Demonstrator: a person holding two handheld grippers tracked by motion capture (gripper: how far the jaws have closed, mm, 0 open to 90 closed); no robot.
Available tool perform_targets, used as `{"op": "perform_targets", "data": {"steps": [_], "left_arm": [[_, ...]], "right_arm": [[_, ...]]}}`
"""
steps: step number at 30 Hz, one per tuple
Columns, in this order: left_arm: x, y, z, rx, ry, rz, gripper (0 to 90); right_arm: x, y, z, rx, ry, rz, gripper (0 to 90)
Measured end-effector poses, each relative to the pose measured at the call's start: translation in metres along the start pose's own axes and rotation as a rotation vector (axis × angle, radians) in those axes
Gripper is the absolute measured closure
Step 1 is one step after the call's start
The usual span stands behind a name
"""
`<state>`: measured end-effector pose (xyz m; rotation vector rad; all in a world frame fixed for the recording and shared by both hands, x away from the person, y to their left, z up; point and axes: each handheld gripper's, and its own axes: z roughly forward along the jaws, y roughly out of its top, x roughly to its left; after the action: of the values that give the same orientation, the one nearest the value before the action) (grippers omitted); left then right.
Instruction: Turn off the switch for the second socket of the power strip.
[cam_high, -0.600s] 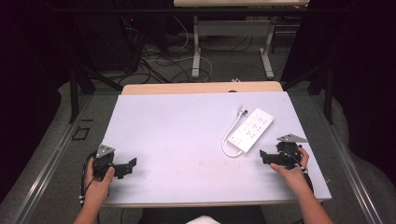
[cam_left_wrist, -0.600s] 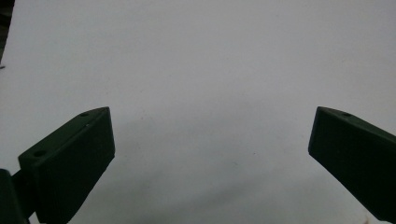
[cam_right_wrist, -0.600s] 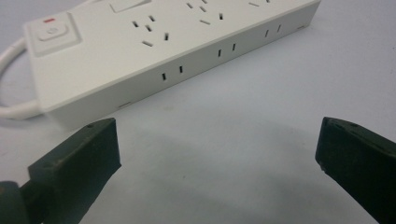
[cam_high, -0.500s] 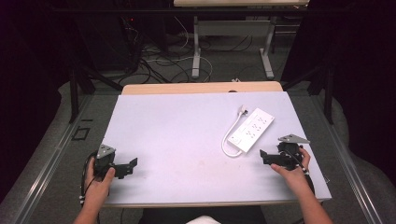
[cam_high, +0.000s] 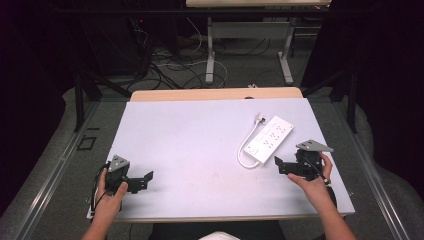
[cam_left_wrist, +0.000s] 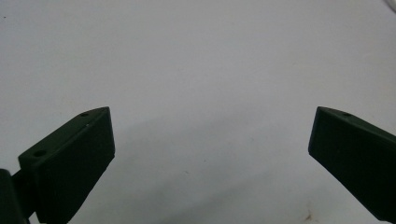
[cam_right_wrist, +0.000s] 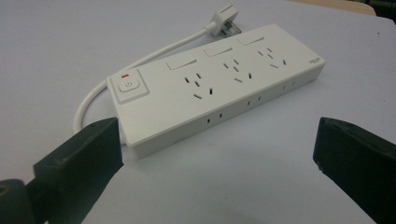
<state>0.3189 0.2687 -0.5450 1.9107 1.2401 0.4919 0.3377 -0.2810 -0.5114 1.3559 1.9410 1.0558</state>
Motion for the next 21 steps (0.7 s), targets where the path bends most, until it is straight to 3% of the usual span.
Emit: {"op": "perform_targets", "data": {"steps": [14, 21], "left_arm": [[-0.003, 0.002, -0.005, -0.022, -0.029, -0.029, 0.2], [-0.004, 0.002, -0.003, -0.028, -0.021, -0.04, 0.2]], "right_arm": [[0.005, 0.026, 0.01, 0.02, 0.009, -0.064, 7.6], [0.006, 0.038, 0.012, 0.028, 0.019, -0.09, 8.9]]}}
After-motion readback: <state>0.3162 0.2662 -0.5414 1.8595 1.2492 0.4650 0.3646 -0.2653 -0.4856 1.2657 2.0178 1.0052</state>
